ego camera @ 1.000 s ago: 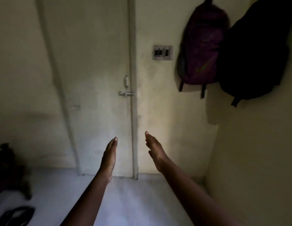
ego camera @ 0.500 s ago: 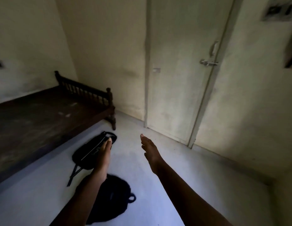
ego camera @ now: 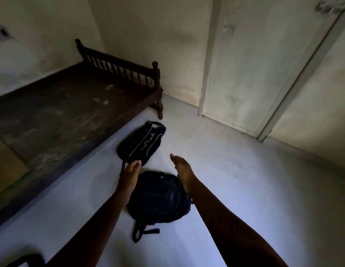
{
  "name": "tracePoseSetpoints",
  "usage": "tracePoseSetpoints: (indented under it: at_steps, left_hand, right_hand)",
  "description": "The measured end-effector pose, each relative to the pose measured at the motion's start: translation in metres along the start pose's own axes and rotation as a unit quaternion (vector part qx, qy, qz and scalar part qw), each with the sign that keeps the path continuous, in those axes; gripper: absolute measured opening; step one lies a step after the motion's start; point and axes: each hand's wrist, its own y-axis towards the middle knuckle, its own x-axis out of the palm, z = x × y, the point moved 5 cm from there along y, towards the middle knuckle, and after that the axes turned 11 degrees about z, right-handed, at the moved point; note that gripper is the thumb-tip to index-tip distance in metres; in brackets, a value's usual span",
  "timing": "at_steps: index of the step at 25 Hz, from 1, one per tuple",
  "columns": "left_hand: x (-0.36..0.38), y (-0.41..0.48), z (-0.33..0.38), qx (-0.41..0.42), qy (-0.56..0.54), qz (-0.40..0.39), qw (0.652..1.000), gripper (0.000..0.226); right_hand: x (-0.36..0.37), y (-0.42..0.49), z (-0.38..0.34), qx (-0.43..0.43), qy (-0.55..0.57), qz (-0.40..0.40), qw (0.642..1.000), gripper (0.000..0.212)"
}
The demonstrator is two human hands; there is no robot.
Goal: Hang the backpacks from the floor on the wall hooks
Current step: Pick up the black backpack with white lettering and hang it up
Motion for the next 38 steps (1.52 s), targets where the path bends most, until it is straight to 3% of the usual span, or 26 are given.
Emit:
tracePoseSetpoints:
  at_steps: [6, 12, 15, 18, 22, 24, 28, 31, 32, 34, 36, 38]
  left_hand:
    - [0.004, 0.106, -0.021, 0.038, 0.183, -0.112, 0.976, 0.042]
    - [0.065, 0.237, -0.046, 0.020, 0.249, -0.188, 0.950, 0.043]
    - [0.105, 0.312, -0.068, 0.023, 0.267, -0.204, 0.942, 0.042]
    - [0.162, 0.389, -0.114, 0.038, 0.299, -0.228, 0.926, 0.041]
    - [0.267, 0.494, -0.228, 0.065, 0.350, -0.278, 0.892, 0.039]
    - [0.309, 0.529, -0.273, 0.085, 0.353, -0.302, 0.881, 0.038]
    - [0.386, 0.579, -0.370, 0.162, 0.364, -0.367, 0.840, 0.038]
    - [0.412, 0.584, -0.406, 0.204, 0.367, -0.401, 0.814, 0.038]
    - [0.416, 0.587, -0.408, 0.215, 0.365, -0.399, 0.813, 0.037]
    - [0.417, 0.603, -0.404, 0.235, 0.356, -0.360, 0.829, 0.037]
    - [0.408, 0.639, -0.392, 0.253, 0.353, -0.261, 0.862, 0.043]
    - [0.391, 0.685, -0.392, 0.242, 0.400, -0.141, 0.873, 0.061]
  right_hand:
    - [0.065, 0.063, 0.030, 0.072, 0.007, 0.083, 0.994, 0.059]
    - [0.109, 0.185, 0.055, 0.111, -0.012, 0.118, 0.987, 0.047]
    - [0.127, 0.245, 0.075, 0.103, -0.085, 0.122, 0.984, 0.043]
    - [0.146, 0.317, 0.116, 0.096, -0.115, 0.146, 0.978, 0.040]
    - [0.179, 0.447, 0.215, 0.060, -0.245, 0.136, 0.958, 0.047]
    - [0.188, 0.500, 0.257, 0.026, -0.347, 0.102, 0.932, 0.049]
    - [0.204, 0.590, 0.361, 0.002, -0.567, 0.034, 0.823, 0.043]
    - [0.208, 0.616, 0.379, -0.073, -0.644, 0.069, 0.758, 0.039]
    - [0.210, 0.620, 0.376, -0.111, -0.653, 0.090, 0.744, 0.036]
    - [0.214, 0.634, 0.369, -0.151, -0.619, 0.122, 0.761, 0.028]
    - [0.233, 0.656, 0.335, -0.189, -0.632, 0.131, 0.740, 0.017]
    - [0.259, 0.687, 0.307, -0.256, -0.603, 0.171, 0.736, 0.015]
